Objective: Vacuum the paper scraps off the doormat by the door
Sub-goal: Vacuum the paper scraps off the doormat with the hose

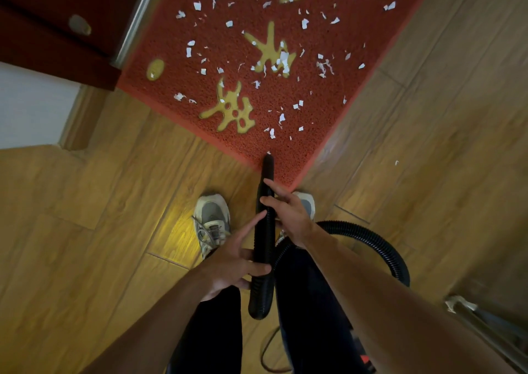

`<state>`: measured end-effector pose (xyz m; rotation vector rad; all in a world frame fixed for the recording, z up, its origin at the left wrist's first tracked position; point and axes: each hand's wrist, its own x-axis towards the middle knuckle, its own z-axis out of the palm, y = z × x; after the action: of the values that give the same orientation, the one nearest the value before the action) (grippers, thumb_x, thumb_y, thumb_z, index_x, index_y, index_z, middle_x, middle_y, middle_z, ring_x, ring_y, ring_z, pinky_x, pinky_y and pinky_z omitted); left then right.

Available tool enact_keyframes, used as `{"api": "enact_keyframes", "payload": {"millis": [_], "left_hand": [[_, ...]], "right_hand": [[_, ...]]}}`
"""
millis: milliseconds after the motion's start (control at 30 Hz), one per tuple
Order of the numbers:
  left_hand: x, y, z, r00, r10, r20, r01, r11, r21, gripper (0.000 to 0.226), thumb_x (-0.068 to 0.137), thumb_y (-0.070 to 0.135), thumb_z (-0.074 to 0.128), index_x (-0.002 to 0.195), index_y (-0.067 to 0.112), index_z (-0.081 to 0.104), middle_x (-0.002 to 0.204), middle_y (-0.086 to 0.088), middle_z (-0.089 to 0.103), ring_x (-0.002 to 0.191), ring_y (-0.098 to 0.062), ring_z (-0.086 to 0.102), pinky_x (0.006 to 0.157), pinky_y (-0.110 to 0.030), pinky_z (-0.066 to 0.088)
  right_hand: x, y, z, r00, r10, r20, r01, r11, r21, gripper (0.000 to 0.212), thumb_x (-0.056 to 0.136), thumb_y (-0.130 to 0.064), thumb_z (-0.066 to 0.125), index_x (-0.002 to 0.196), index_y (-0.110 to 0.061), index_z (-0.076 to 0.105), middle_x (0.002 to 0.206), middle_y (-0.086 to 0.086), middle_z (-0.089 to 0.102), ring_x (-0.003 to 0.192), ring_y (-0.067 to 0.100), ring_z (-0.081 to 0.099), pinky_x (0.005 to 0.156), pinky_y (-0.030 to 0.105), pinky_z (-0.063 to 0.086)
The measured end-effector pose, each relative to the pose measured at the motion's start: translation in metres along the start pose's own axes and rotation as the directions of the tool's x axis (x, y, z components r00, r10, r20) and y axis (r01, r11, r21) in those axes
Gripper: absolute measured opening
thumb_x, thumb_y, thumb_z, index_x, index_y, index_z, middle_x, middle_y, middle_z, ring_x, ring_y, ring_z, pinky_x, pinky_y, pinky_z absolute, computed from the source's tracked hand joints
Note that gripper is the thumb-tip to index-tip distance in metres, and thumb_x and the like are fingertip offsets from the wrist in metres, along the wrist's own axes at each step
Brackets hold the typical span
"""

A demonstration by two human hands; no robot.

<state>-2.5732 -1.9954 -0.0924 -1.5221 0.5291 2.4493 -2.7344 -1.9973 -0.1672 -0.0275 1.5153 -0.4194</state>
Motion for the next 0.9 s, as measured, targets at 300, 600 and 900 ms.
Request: {"api": "enact_keyframes", "payload": {"millis": [300,600,900], "left_hand": [[0.011,0.006,0.011,0.997,0.037,-0.07,-0.037,0.999,-0.003,0.094,0.086,0.001,0.073,0.139,0.067,0.03,0.099,-0.001,0.077,0.099,-0.017,0.072,0.085,-0.054,0.058],[0.016,0.008,0.012,1.0,-0.018,-0.019,0.019,0.999,0.029,0.092,0.086,-0.001,0.072,0.138,0.065,0.034,0.091,0.002,0.077,0.094,-0.016,0.073,0.082,-0.05,0.06],[0.011,0.0,0.002,1.0,-0.017,-0.011,0.017,0.999,0.028,0.093,0.086,-0.001,0.072,0.131,0.072,0.037,0.099,-0.006,0.076,0.102,-0.025,0.072,0.089,-0.062,0.054]], "right_hand": [[0.013,-0.009,-0.005,0.997,-0.073,0.026,0.072,0.997,0.022,0.05,0.093,-0.007,0.062,0.14,-0.024,0.053,0.111,0.004,0.066,0.085,0.01,0.064,0.071,0.021,0.053],[0.009,0.006,-0.015,0.997,-0.071,-0.038,0.073,0.995,0.066,0.049,0.093,-0.008,0.063,0.138,-0.026,0.055,0.108,0.003,0.063,0.086,0.012,0.062,0.07,0.021,0.054],[0.006,0.008,-0.008,0.996,-0.079,-0.047,0.083,0.993,0.079,0.047,0.092,-0.009,0.064,0.134,-0.029,0.058,0.102,-0.001,0.064,0.086,0.01,0.063,0.071,0.022,0.056]]}}
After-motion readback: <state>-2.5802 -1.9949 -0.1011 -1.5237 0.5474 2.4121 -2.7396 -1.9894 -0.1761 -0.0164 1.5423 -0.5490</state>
